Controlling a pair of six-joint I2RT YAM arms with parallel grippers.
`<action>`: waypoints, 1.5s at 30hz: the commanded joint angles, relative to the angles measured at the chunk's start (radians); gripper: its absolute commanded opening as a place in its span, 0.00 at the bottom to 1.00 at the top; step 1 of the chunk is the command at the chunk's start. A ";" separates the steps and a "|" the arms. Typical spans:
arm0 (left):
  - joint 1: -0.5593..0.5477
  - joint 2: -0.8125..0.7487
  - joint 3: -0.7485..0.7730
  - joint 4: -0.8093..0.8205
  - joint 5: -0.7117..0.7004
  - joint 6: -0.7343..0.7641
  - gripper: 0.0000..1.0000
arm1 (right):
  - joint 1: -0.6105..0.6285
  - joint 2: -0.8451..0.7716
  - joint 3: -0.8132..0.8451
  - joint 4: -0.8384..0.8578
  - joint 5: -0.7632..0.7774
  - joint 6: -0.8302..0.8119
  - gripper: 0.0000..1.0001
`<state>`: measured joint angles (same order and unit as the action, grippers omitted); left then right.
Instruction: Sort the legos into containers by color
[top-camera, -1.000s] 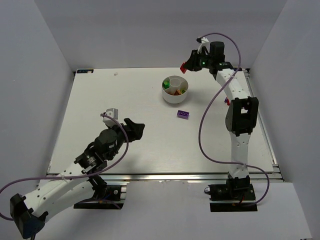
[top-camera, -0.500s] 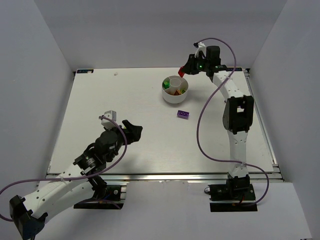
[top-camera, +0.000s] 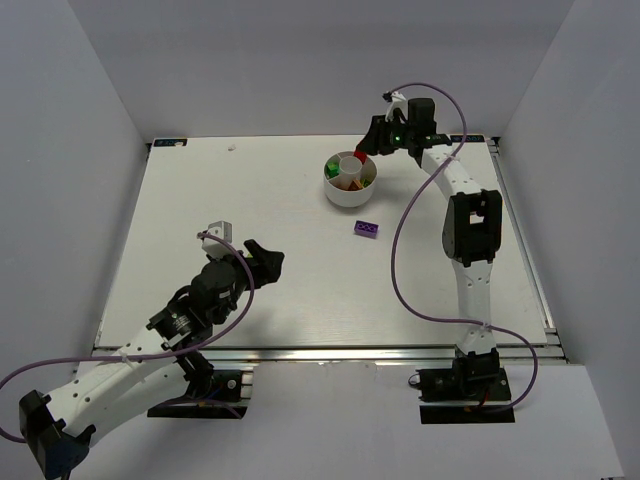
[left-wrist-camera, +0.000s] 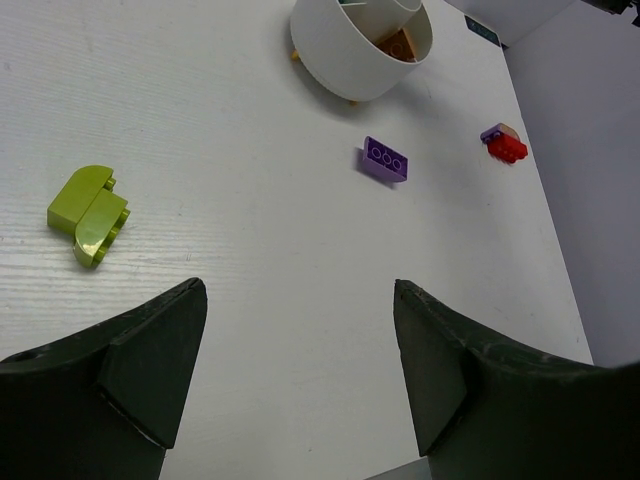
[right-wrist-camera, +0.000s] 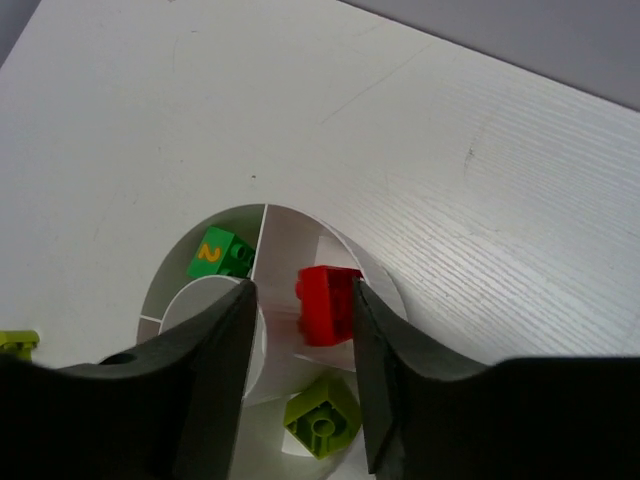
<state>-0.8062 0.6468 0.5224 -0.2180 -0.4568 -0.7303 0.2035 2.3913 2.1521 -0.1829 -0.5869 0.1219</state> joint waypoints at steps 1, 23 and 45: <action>0.001 0.002 0.007 -0.009 -0.013 0.000 0.84 | 0.005 -0.006 0.014 0.016 -0.018 -0.021 0.49; 0.407 0.310 0.194 -0.317 0.312 -0.052 0.08 | -0.082 -0.466 -0.287 -0.187 -0.323 -0.372 0.34; 0.645 0.838 0.439 -0.393 0.491 -0.067 0.86 | -0.082 -1.132 -1.018 -0.119 -0.082 -0.430 0.84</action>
<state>-0.1646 1.4807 0.9249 -0.5838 0.0021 -0.7746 0.1246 1.2793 1.1423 -0.3397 -0.7021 -0.3065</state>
